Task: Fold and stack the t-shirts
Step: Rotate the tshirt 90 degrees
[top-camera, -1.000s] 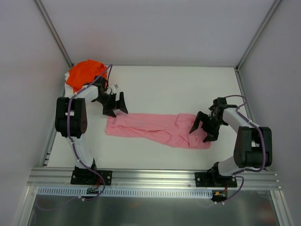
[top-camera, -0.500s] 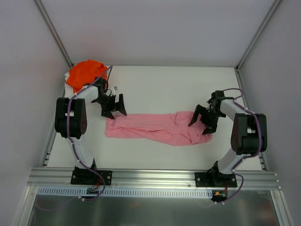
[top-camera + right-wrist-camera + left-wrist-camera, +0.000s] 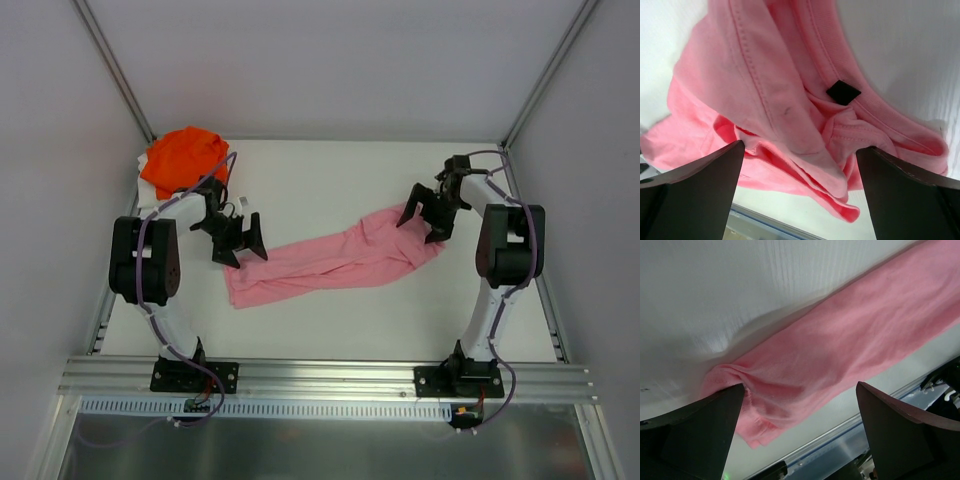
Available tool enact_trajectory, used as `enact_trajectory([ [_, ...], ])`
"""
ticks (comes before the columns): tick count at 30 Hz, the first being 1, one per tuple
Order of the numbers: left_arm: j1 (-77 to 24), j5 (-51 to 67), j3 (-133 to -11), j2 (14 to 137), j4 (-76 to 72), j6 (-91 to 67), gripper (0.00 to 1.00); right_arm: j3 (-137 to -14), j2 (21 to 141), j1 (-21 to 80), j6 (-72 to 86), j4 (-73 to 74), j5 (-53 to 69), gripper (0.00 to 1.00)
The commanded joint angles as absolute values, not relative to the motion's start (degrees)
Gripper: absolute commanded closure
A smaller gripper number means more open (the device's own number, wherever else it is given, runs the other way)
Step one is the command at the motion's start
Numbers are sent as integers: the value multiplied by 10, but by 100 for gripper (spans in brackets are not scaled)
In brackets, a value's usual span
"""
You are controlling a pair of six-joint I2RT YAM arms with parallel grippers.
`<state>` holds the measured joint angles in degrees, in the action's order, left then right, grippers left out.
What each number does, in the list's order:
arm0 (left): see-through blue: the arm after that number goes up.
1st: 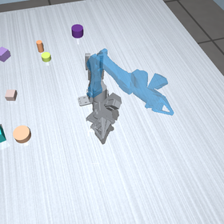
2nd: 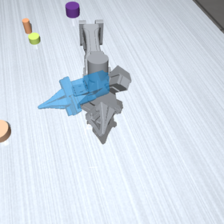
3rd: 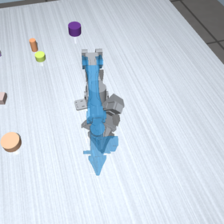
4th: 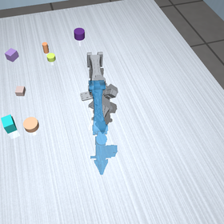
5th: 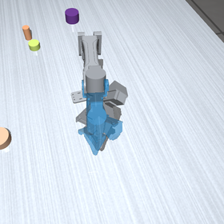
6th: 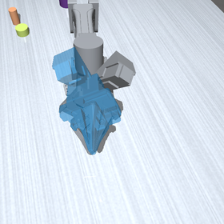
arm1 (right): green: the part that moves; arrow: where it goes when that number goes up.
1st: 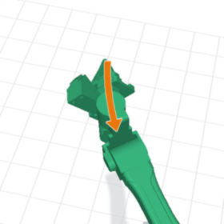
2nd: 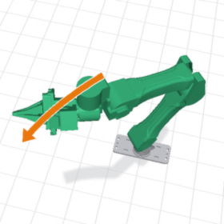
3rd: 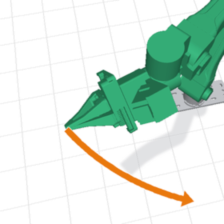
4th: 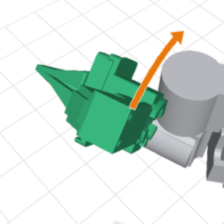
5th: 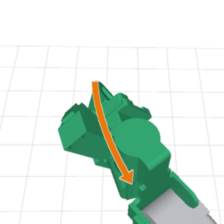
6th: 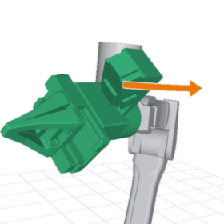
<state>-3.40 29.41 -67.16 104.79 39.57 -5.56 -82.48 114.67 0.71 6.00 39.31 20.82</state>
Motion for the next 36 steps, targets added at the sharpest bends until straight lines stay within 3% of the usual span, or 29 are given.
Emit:
enact_trajectory([
  [1, -43, 318, -646, 1013, 418, -69, 2, -893, 1178, 11, 59, 412, 229, 1],
  [17, -117, 370, -553, 946, 413, -130, 1, -1084, 1329, 38, 104, 419, 286, 1],
  [25, -197, 410, -620, 994, 411, -157, 1, -1246, 1417, 64, 134, 433, 322, 1],
  [36, -269, 476, -734, 1068, 418, -173, 1, -1265, 1434, 83, 157, 396, 360, 1],
])
